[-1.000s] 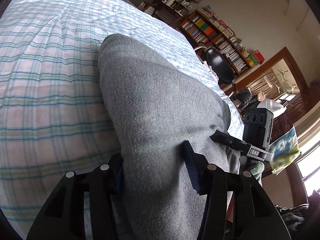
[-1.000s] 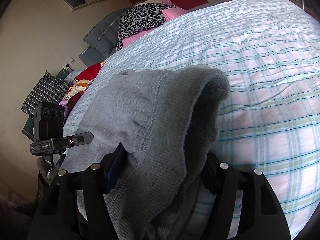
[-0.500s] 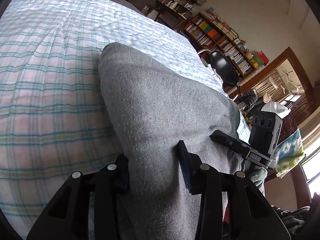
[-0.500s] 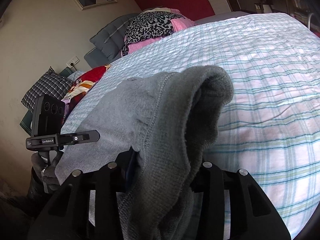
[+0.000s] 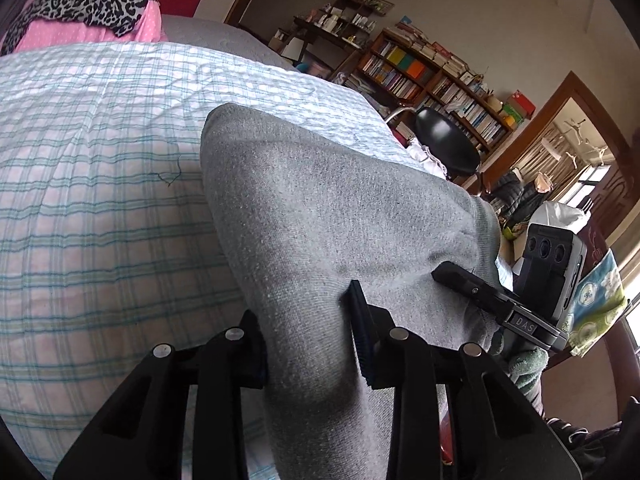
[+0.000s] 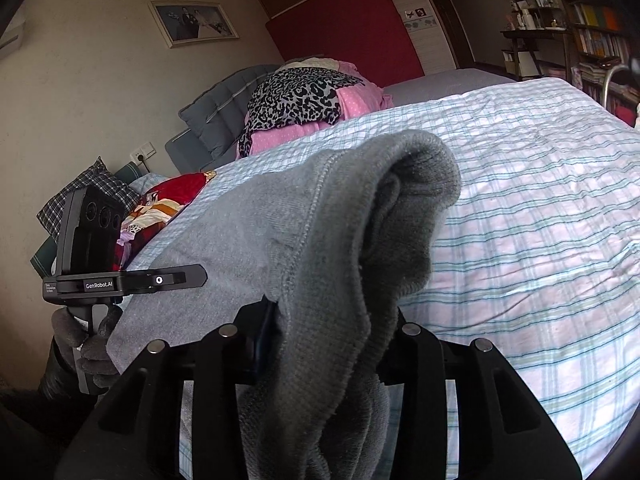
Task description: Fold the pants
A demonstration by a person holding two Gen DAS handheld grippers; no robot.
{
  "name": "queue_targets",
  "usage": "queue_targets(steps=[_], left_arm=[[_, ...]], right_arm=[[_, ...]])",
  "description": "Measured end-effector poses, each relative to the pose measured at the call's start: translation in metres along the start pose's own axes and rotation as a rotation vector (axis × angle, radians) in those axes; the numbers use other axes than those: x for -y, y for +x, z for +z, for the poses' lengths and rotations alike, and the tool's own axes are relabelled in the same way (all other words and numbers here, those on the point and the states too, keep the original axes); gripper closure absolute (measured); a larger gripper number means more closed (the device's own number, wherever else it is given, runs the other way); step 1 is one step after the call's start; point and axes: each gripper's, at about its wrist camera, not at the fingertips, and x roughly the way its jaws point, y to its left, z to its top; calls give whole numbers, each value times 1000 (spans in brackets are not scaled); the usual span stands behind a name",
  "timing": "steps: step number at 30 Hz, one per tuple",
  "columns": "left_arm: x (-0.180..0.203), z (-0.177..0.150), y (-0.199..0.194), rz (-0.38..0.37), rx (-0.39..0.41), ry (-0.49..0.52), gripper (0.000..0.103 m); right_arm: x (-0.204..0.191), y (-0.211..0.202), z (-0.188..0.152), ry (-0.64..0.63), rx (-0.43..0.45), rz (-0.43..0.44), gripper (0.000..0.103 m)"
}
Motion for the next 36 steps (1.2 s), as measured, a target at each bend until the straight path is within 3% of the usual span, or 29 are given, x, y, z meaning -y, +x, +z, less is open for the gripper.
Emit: queue_targets(steps=[11, 20, 27, 34, 36], left_arm=[[31, 66, 81, 3, -41, 82, 71], [43, 131, 173, -54, -73, 124, 71], [43, 177, 232, -87, -51, 143, 71], [19, 192, 284, -91, -100, 97, 70], [10, 188, 295, -85, -109, 79, 60]], right_arm=[[74, -4, 42, 59, 58, -86, 63], [153, 5, 88, 99, 86, -201, 63], [206, 24, 130, 86, 99, -269, 63], [256, 60, 134, 161, 44, -294, 62], [270, 66, 128, 218, 13, -299, 56]])
